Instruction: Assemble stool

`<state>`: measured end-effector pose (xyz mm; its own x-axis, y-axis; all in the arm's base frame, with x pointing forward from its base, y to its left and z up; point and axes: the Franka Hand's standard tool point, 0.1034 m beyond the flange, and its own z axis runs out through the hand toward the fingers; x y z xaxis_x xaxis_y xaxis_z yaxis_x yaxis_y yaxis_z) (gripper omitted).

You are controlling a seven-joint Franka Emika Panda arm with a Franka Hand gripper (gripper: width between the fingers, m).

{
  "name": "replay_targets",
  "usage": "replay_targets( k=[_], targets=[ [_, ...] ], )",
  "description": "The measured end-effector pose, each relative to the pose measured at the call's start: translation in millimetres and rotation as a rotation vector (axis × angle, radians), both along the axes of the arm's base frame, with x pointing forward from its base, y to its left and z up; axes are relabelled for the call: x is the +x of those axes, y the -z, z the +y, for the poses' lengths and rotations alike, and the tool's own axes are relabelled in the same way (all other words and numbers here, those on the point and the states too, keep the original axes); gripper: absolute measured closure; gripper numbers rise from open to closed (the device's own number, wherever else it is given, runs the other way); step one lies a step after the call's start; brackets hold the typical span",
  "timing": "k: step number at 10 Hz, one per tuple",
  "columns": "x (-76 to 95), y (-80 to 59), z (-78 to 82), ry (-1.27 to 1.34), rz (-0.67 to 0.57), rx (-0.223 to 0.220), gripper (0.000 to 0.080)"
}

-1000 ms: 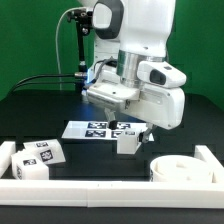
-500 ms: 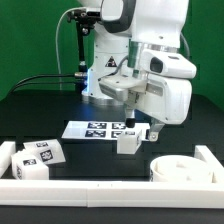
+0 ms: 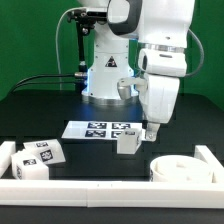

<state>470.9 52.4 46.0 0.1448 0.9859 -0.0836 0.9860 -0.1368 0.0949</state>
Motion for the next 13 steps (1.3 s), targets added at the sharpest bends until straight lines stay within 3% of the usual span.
replay_targets(
  k=[3, 9, 11, 13],
  targets=[
    [2.5, -12.6, 3.1, 0.475, -0.023, 0.038, 0.0151],
    [0.8, -11.9, 11.6, 0.845, -0.035, 0.073, 0.0151],
    [1.0, -10.0, -3.5, 1.06, -0.032, 0.09, 0.0151],
    [-2.9, -1.8, -21.8, 1.275, 0.041, 0.053, 0.0151]
  ],
)
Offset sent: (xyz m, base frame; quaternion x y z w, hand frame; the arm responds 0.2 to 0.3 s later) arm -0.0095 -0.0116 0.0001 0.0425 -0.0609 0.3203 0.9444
